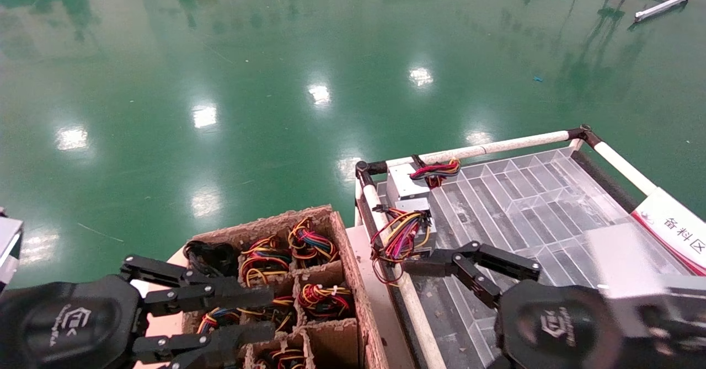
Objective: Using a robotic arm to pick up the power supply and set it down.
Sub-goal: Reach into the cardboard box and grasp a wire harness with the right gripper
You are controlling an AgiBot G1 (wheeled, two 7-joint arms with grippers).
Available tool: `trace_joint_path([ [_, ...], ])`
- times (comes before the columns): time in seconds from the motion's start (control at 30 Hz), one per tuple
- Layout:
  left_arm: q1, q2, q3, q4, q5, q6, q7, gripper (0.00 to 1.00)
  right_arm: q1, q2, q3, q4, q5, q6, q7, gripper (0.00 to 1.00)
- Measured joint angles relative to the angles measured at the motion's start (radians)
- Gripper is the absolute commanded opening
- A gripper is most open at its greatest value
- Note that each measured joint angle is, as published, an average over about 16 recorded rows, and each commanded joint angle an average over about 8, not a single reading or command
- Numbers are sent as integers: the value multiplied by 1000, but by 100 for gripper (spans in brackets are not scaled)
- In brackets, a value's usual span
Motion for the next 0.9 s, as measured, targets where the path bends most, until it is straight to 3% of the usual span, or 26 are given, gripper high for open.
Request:
trace_joint_path([
  [0.2,0,0,0,0,0,0,0,0,52,-54,-60,-23,-122,31,12,100],
  [0.27,0,0,0,0,0,0,0,0,76,-78,-84,-36,-166,38,17,94],
  [0.33,0,0,0,0,0,0,0,0,102,-104,-108,-50,-210,43,23,74],
  [0.5,0,0,0,0,0,0,0,0,170,-177,-170,-98,-319,52,33,13],
  [0.57,0,0,0,0,0,0,0,0,197,-207,-192,-123,-358,56,33,1],
  [0.83,0,0,0,0,0,0,0,0,293,-326,-260,-245,-487,81,-1,0],
  [0.9,0,0,1,0,0,0,0,4,314,-355,-273,-279,-512,88,-16,0],
])
